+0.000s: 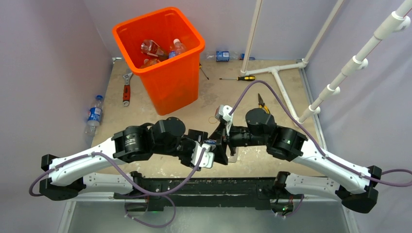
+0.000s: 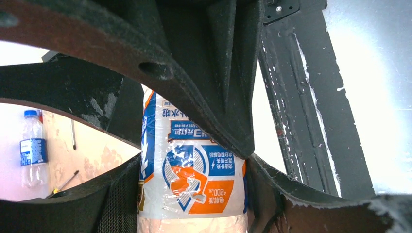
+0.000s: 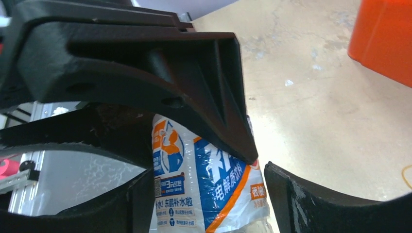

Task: Put the plastic bottles in the bin
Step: Pick up the plastic bottle from the corner of the board.

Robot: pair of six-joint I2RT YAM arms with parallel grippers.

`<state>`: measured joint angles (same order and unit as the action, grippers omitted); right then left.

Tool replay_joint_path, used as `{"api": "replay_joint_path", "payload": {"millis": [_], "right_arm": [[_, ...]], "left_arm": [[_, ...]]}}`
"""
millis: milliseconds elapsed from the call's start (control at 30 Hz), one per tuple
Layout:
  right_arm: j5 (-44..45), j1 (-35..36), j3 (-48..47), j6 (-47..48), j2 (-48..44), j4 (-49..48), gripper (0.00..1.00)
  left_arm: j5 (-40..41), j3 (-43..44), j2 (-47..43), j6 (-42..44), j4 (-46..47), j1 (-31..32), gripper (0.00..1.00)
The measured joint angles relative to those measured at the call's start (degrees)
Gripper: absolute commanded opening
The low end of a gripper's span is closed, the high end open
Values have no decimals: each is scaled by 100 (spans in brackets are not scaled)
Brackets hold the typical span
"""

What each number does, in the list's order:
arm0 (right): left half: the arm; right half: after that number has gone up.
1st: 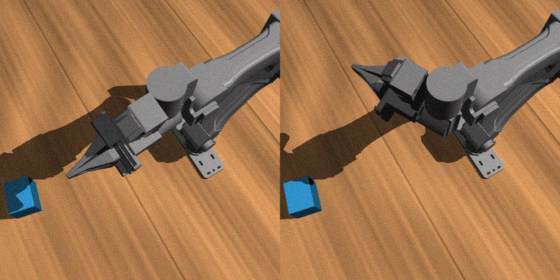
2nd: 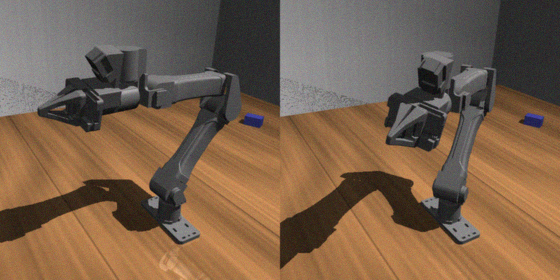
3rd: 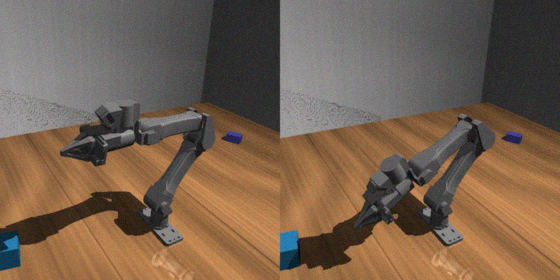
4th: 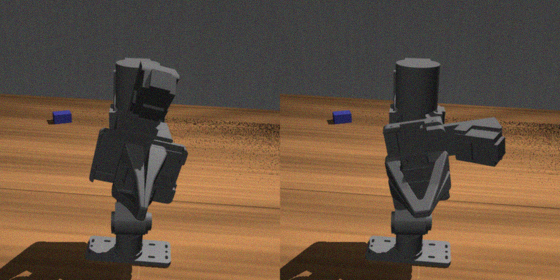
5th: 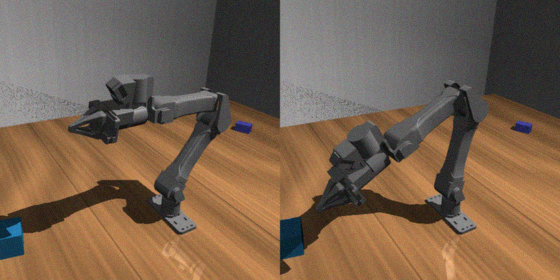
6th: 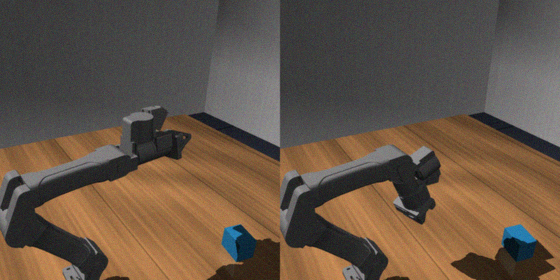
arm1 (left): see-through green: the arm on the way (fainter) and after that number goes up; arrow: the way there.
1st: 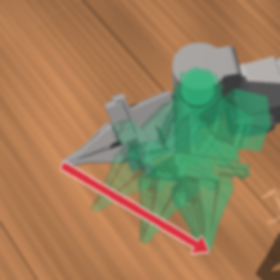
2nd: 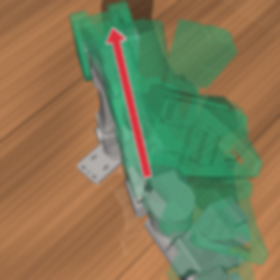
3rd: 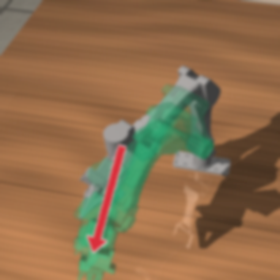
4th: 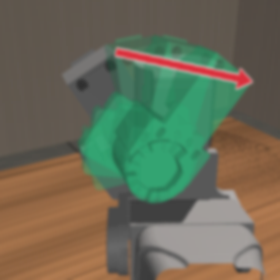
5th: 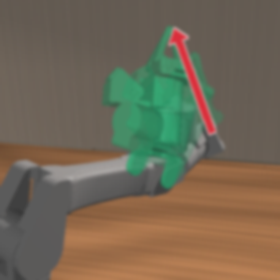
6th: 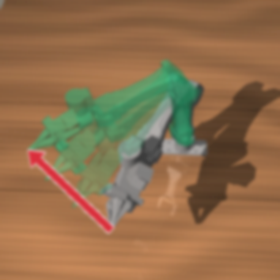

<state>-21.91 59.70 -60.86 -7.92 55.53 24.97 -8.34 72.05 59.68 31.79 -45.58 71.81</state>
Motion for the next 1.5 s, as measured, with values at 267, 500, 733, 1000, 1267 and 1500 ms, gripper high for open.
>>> {"api": "replay_joint_path", "payload": {"millis": [267,500,733,1000,1267,1500], "right_arm": [[87,254,-92,111,52,-28,63],[385,577,-107,111,221,-90,59],[402,603,-107,197,236,28,99],[647,634,-107,308,310,389,78],[570,743,-74,422,291,330,43],[866,697,-31,382,-42,319,35]], "left_arm": [[-149,0,-151,109,-76,26,47],[-177,-70,-260,144,-282,33,43],[-114,-66,-345,164,-256,26,26],[-90,-61,-315,188,-354,26,20],[-256,-57,-323,256,-297,59,75],[63,-72,-828,-184,337,20,99]]}}
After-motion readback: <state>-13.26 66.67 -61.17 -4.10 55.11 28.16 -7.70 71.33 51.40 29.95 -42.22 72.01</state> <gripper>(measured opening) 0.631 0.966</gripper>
